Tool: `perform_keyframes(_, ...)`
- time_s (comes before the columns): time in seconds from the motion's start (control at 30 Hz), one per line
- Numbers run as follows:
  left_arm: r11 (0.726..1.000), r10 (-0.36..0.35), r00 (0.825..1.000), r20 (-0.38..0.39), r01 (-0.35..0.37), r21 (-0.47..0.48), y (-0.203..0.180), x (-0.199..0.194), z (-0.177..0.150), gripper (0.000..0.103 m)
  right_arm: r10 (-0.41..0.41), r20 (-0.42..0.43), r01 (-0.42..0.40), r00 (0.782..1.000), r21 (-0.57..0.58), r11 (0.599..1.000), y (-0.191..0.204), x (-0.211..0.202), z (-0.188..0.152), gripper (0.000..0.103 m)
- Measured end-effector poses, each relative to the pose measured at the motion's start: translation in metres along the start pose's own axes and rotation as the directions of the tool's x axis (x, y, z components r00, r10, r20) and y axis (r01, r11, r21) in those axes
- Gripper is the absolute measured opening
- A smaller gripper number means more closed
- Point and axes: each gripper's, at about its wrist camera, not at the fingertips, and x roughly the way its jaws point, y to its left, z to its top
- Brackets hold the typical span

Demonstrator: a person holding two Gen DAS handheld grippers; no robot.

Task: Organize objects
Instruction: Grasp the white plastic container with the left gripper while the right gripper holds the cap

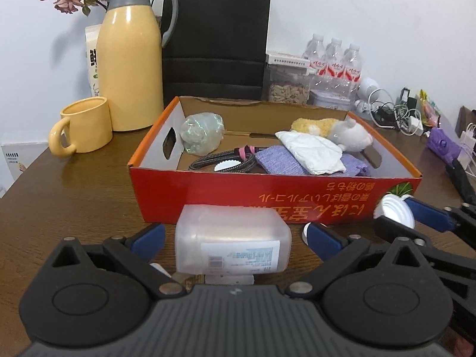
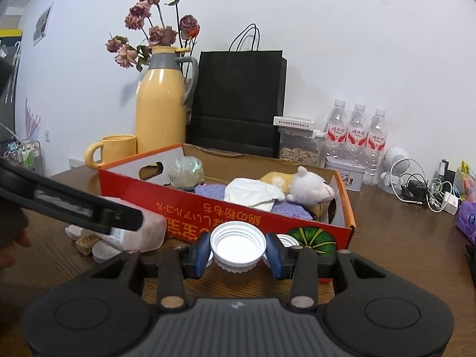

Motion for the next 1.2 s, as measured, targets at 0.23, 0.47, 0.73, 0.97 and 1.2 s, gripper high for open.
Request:
perform_keyframes(0.23, 0.999, 0.044, 0.998, -0.046, -0.045, -0.015, -0.002, 0.021, 0.0, 0.103, -0.008, 0.008, 0.008, 1.0, 0.0, 1.0, 0.0, -0.002, -0.001, 0.039)
perform_keyframes(0.47, 0.998, 0.057, 0.997, -0.057, -0.059, -0.029, -0.005, 0.034, -0.001, 0.103, -0.009, -0.005, 0.009, 1.0, 0.001, 1.0, 0.001, 0.001, -0.002, 0.039)
perform_keyframes(0.73, 0.998, 0.055, 0.996, -0.072, -0.058, -0.039, -0.005, 0.039, -0.005, 0.085, -0.011, -0.014, 0.011, 1.0, -0.003, 1.0, 0.002, 0.003, -0.002, 0.039)
perform_keyframes(0.97, 0.998, 0.044, 0.998, -0.045, -0.045, -0.033, -0.005, 0.036, -0.008, 0.084, -0.013, -0.016, 0.013, 1.0, -0.002, 1.0, 0.002, 0.003, -0.002, 0.039)
perform_keyframes(1.2, 0.998, 0.043, 0.999, -0.009, -0.044, -0.046, -0.001, 0.025, -0.011, 0.084, -0.015, -0.014, 0.015, 1.0, -0.002, 1.0, 0.001, 0.003, -0.003, 0.039)
